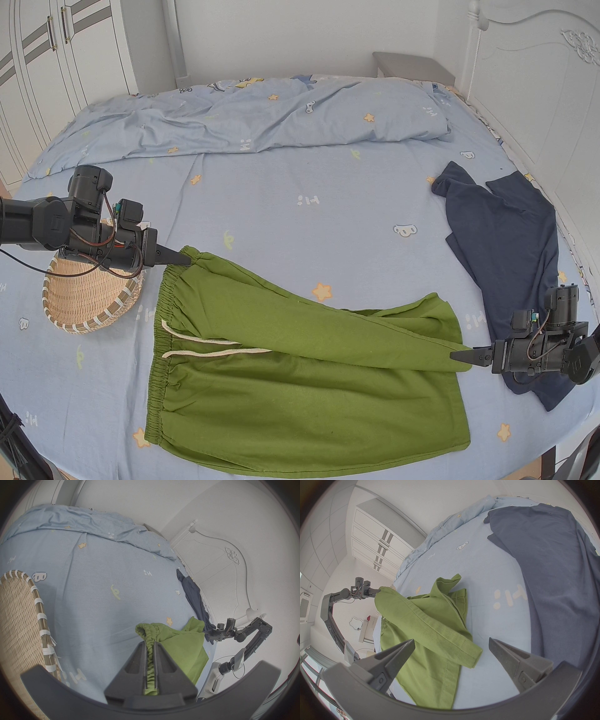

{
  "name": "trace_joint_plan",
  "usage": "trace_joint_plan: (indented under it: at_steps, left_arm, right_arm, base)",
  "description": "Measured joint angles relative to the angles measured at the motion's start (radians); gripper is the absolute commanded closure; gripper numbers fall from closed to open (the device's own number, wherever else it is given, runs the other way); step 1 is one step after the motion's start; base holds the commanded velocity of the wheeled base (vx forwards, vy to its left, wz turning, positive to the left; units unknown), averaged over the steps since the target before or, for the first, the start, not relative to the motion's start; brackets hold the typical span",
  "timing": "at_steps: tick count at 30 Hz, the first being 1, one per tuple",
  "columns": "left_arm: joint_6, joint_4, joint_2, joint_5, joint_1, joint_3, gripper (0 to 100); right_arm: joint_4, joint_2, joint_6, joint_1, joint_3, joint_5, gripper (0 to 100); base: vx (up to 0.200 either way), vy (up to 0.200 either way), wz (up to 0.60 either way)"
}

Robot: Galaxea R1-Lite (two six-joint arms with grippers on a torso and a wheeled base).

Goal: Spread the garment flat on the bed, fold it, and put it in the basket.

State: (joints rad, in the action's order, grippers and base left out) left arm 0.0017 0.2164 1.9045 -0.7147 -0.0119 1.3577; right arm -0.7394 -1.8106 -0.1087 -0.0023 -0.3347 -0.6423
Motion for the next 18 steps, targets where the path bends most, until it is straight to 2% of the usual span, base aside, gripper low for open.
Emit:
trace_joint_plan:
  at_steps: [1,18]
  left_arm:
    - [0.0,0.0,0.0,0.0,0.0,0.0,100]
    - [0.0,0.0,0.001,0.0,0.0,-0.002,100]
  right_arm:
    - [-0.005,-0.003,0.0,0.001,0.0,0.0,100]
    - [-0.061,-0.043,-0.003,0.001,0.016,-0.002,100]
  base:
    - [0.0,0.0,0.0]
    - [0.0,0.0,0.0]
